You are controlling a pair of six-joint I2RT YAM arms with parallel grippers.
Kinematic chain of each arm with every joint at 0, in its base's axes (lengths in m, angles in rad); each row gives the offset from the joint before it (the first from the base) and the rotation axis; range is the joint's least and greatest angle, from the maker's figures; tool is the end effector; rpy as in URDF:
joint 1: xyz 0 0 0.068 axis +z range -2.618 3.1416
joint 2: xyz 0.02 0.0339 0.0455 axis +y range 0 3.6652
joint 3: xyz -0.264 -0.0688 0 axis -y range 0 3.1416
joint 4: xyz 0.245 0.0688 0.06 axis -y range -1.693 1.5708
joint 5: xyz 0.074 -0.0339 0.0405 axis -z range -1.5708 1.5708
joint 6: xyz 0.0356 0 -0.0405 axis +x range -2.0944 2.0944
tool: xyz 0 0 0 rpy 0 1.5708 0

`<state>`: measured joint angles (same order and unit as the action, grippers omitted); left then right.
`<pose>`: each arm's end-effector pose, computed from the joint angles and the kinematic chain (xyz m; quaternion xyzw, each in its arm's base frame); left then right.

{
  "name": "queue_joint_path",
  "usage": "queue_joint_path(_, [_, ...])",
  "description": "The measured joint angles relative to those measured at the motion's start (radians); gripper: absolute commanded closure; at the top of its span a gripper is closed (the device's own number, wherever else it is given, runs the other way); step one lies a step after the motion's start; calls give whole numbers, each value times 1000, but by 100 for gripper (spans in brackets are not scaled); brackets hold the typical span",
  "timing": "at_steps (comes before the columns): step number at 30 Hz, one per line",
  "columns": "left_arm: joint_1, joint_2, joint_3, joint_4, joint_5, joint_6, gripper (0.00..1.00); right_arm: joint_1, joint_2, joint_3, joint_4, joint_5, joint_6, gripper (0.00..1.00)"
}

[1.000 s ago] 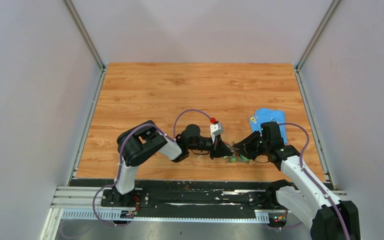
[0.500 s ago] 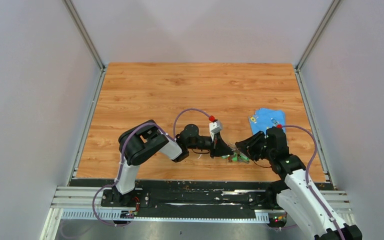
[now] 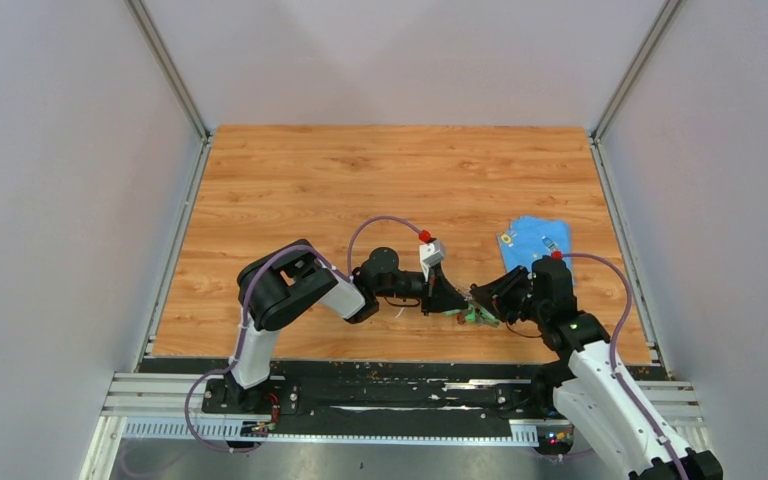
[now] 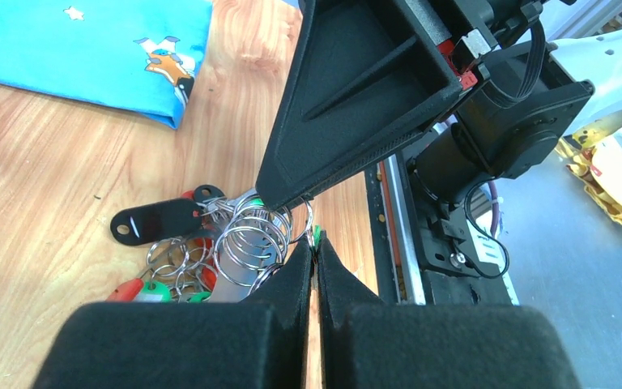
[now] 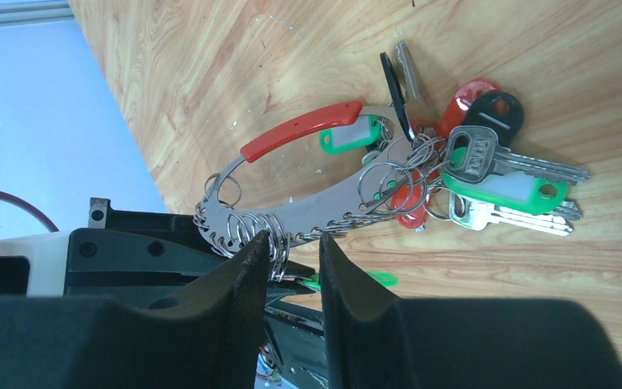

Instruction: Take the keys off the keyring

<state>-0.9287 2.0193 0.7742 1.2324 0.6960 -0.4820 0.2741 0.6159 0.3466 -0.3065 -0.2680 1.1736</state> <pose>0.2039 -0.3108 0.1372 0.3818 0.5992 -0.6130 0.3456 0.1394 0.0490 0.1997 0.3212 0.8120 0.4012 0.2766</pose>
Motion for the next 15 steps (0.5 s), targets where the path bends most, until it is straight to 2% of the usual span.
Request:
queue_joint_path(6, [0,0,0,-4,0,4,100,0,32,9,2,-28,9,77])
queue_joint_path(15, [0,2,1,-10,-1,14,100,0,68,24,0,-72,11,77])
